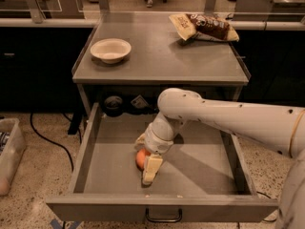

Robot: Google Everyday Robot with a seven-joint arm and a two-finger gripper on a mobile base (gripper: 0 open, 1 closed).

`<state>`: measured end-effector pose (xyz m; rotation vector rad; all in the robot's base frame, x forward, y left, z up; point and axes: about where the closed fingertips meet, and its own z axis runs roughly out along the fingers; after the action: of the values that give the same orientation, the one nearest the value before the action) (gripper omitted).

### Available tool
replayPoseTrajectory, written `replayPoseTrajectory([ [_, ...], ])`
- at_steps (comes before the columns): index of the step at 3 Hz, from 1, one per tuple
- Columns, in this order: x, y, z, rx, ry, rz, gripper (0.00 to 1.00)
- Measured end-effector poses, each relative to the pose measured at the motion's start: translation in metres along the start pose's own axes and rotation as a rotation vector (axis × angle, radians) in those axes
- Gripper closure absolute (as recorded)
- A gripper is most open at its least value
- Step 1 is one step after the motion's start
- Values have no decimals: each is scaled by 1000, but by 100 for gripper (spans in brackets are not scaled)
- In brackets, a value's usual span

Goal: Pick orange from top drawer and place on counter

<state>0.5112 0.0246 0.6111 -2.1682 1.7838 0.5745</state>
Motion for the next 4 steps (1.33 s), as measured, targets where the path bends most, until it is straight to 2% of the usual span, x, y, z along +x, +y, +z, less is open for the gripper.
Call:
replayPoseTrajectory([
  [3, 0, 0, 0, 0, 0, 0, 89],
  [4, 0, 0, 0, 0, 0, 0, 100],
])
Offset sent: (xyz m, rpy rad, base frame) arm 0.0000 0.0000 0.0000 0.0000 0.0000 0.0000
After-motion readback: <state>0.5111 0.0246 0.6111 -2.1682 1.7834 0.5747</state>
